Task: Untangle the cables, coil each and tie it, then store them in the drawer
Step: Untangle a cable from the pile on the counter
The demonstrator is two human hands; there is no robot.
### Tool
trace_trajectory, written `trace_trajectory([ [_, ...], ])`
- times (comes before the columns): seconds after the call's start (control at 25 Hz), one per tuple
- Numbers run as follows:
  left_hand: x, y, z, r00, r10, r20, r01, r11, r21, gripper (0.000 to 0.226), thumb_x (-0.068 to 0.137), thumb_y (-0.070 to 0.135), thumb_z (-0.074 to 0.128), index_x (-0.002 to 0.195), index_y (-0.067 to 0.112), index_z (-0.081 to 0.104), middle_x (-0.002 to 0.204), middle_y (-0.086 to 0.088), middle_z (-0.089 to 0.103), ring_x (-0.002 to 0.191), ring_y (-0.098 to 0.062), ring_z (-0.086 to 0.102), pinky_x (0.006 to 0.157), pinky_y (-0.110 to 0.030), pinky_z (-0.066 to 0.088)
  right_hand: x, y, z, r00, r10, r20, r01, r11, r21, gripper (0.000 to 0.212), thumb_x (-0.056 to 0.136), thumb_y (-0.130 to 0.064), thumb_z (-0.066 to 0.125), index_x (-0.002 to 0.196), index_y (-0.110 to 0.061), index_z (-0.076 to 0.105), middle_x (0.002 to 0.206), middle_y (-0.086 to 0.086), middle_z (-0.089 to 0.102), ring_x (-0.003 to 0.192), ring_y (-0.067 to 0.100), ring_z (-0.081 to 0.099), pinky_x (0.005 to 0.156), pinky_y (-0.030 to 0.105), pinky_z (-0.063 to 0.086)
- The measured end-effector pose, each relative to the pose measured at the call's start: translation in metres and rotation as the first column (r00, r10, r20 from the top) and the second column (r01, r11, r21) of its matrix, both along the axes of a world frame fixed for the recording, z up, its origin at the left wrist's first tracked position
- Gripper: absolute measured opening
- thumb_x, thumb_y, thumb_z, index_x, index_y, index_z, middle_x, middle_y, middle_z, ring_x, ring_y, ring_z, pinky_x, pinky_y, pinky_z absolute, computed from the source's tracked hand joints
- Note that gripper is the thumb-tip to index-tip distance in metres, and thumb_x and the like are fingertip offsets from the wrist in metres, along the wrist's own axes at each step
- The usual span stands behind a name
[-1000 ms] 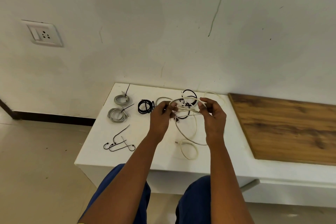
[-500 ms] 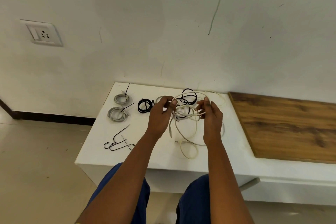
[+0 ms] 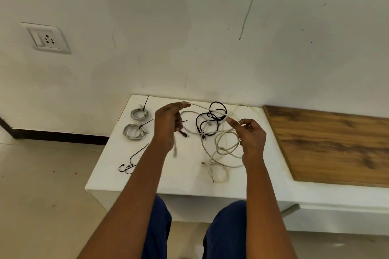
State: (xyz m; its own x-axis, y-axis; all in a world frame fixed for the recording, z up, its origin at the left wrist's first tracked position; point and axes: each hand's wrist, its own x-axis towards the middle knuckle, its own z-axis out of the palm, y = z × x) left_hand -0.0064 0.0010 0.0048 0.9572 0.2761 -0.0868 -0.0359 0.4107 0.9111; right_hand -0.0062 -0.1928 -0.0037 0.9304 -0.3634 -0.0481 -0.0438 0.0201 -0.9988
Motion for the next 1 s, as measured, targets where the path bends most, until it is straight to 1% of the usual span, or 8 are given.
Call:
trace_trajectory([
  [0.08,0.001,0.015,0.006,0.995,-0.102,-0.009,0.1,0.988,-0.119,0.016,0.09,0.014,0.056,0.088,0.005,0.069,0.046,0.01,0.023,0.037,-0.005,0.02,0.036,-0.017,0.02,-0.003,-0.009,0.002,0.996,0.092,0.019,-0.092,0.996,0.003,0.028,0.063,-0.021,0.086,0.083,-0.02,0.066,0.06,-0.003,0.064,0.052,0.0,0.054,0.044,0.01,0.034],
  [0.2,-0.001,0.024,0.008,0.985,-0.174,0.018,0.173,0.952,-0.251,0.019,0.094,0.019,0.052,0.092,0.008,0.067,0.045,0.011,0.023,0.036,-0.003,0.022,0.037,-0.015,0.022,-0.004,-0.017,0.002,0.979,0.193,0.063,-0.199,0.973,0.117,0.035,0.07,-0.016,0.08,0.102,-0.023,0.067,0.079,0.0,0.074,0.061,0.0,0.056,0.044,0.012,0.03],
  [0.36,-0.003,0.025,0.009,0.962,-0.248,0.117,0.273,0.902,-0.334,0.025,0.093,0.019,0.047,0.085,0.011,0.07,0.048,0.008,0.027,0.037,-0.004,0.02,0.038,-0.017,0.018,-0.001,-0.02,-0.001,0.997,-0.011,0.081,-0.006,0.979,0.202,0.016,0.082,-0.025,0.07,0.097,-0.019,0.07,0.08,-0.004,0.075,0.047,0.001,0.043,0.05,0.019,0.029],
  [0.52,-0.009,0.016,0.007,0.851,-0.519,0.079,0.525,0.847,-0.088,0.013,0.079,0.017,0.057,0.08,0.017,0.07,0.053,0.005,0.031,0.042,-0.008,0.023,0.042,-0.019,0.024,0.001,-0.015,0.0,0.986,-0.09,0.143,0.039,0.945,0.325,0.008,0.091,-0.025,0.059,0.094,-0.023,0.067,0.079,-0.007,0.073,0.044,0.0,0.041,0.046,0.016,0.029],
  [0.68,-0.017,0.004,0.0,0.55,-0.83,-0.095,0.833,0.536,0.14,0.011,0.085,0.022,0.059,0.09,0.019,0.069,0.066,0.001,0.056,0.059,-0.012,0.051,0.059,-0.019,0.045,0.002,-0.011,0.005,0.981,-0.089,0.17,-0.002,0.881,0.473,0.01,0.094,-0.025,0.055,0.095,-0.025,0.065,0.082,-0.008,0.07,0.039,0.003,0.032,0.043,0.014,0.029],
  [0.76,-0.018,-0.001,-0.005,0.512,-0.834,-0.207,0.852,0.461,0.249,0.016,0.089,0.027,0.061,0.102,0.022,0.069,0.084,0.001,0.067,0.078,-0.014,0.064,0.076,-0.021,0.052,0.001,-0.009,0.005,0.982,-0.082,0.171,-0.017,0.86,0.51,0.01,0.093,-0.024,0.055,0.095,-0.024,0.065,0.083,-0.007,0.069,0.039,0.003,0.032,0.042,0.014,0.029],
  [0.88,-0.015,-0.016,-0.012,0.645,-0.719,-0.257,0.762,0.581,0.287,0.034,0.093,0.043,0.051,0.109,0.017,0.066,0.093,0.001,0.07,0.088,-0.017,0.068,0.089,-0.031,0.052,0.001,-0.005,0.007,0.977,-0.082,0.196,-0.04,0.836,0.548,0.011,0.094,-0.022,0.054,0.096,-0.022,0.065,0.079,-0.007,0.07,0.038,0.003,0.031,0.041,0.014,0.029],
  [1.0,-0.015,-0.033,-0.012,0.77,-0.571,-0.284,0.629,0.755,0.187,0.053,0.092,0.061,0.035,0.104,0.017,0.063,0.084,-0.002,0.069,0.072,-0.016,0.068,0.075,-0.031,0.057,0.002,-0.001,0.008,0.972,-0.085,0.221,-0.061,0.812,0.581,0.012,0.094,-0.02,0.053,0.095,-0.021,0.065,0.075,-0.008,0.07,0.037,0.003,0.03,0.041,0.013,0.029],
])
